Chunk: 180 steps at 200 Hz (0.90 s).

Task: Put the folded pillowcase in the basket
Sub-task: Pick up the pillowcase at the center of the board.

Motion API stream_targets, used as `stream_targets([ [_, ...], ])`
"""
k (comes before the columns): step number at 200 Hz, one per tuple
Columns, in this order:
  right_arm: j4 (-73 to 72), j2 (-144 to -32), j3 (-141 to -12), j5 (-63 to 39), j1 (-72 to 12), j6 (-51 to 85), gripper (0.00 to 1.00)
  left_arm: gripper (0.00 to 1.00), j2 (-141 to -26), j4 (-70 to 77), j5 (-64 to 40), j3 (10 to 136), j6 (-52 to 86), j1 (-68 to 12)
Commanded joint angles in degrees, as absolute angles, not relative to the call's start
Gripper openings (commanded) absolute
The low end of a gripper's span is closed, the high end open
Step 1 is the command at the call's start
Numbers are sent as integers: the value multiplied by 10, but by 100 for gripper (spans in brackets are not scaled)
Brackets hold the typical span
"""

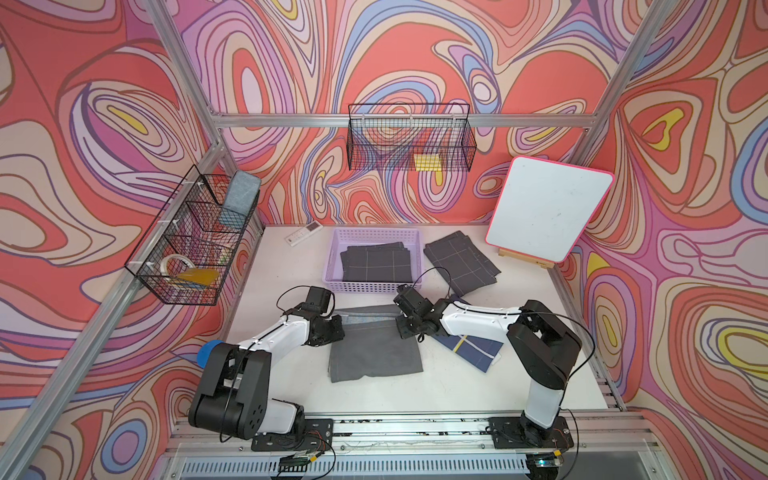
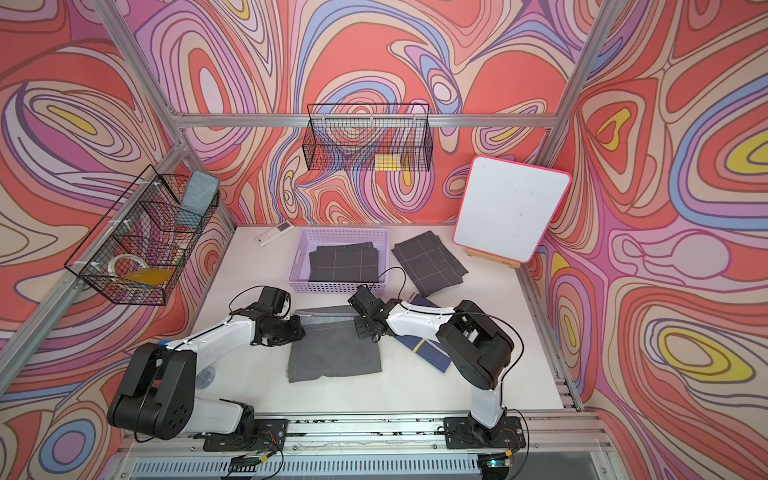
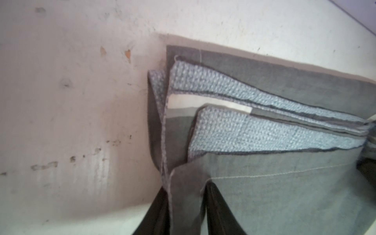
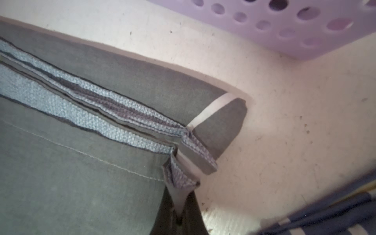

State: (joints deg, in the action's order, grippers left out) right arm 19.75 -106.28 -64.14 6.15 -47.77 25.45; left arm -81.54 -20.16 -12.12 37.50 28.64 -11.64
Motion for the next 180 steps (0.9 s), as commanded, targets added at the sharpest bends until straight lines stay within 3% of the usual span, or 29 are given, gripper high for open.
stream_targets([
  [1,181,-1049,-627,52,-475,271,0,20,-828,-216,-134,377,277,-120],
  [27,168,-1044,-617,47,-475,281,0,0,-818,-212,-142,373,278,-120],
  [180,128,-911,-562,48,-475,290,0,0,-557,-241,-112,312,309,-120],
])
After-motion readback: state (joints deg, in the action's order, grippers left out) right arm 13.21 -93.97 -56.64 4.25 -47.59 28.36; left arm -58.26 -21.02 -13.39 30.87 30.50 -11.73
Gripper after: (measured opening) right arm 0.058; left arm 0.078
